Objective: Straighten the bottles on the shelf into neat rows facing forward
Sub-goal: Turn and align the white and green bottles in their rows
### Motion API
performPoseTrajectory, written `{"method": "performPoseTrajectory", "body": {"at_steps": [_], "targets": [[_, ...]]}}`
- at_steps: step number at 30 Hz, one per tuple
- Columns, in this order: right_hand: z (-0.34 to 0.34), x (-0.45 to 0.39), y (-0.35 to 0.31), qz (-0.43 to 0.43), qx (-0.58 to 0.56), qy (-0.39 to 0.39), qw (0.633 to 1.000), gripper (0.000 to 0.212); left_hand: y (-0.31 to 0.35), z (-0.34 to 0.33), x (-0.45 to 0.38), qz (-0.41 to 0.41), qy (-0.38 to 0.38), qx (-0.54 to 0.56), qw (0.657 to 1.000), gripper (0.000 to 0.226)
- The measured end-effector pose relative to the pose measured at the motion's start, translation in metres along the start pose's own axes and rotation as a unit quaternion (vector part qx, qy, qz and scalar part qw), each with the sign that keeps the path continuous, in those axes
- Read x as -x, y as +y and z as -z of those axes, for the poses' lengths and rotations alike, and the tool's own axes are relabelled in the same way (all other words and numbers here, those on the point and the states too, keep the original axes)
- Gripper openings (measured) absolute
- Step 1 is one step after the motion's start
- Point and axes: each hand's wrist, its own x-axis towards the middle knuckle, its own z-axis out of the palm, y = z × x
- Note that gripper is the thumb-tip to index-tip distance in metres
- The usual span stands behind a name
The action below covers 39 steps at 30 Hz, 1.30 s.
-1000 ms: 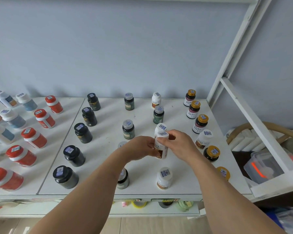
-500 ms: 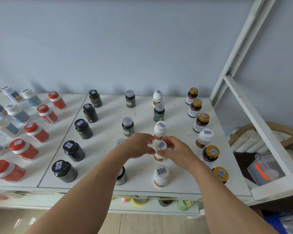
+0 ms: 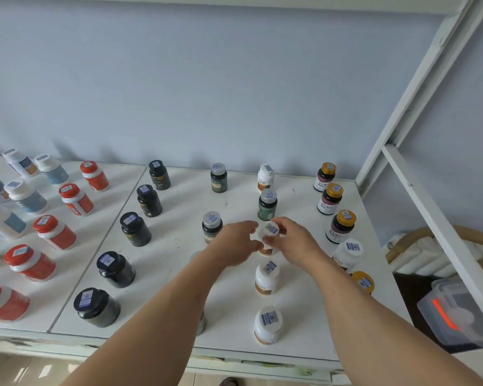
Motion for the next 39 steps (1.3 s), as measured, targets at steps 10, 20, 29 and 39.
{"method": "performPoseTrajectory", "body": {"at_steps": [10, 20, 29, 39], "targets": [[0.023, -0.007, -0.027, 0.028, -0.045, 0.059, 0.997, 0.037, -0.008, 0.015, -0.026, 0.003, -0.08, 0.133, 0.988, 0.04], [0.022, -0.01, -0.031, 0.005, -0.038, 0.082, 0.996, 0.035, -0.016, 0.019, -0.034, 0.016, -0.199, 0.311, 0.929, 0.043], [0.022, -0.012, -0.031, 0.012, -0.046, 0.078, 0.996, 0.034, -0.018, 0.019, -0.037, 0.015, -0.211, 0.333, 0.919, 0.039], [0.013, -0.011, -0.011, 0.013, -0.064, 0.047, 0.997, 0.033, -0.009, 0.025, -0.032, -0.023, -0.08, -0.044, 0.996, 0.061]]}}
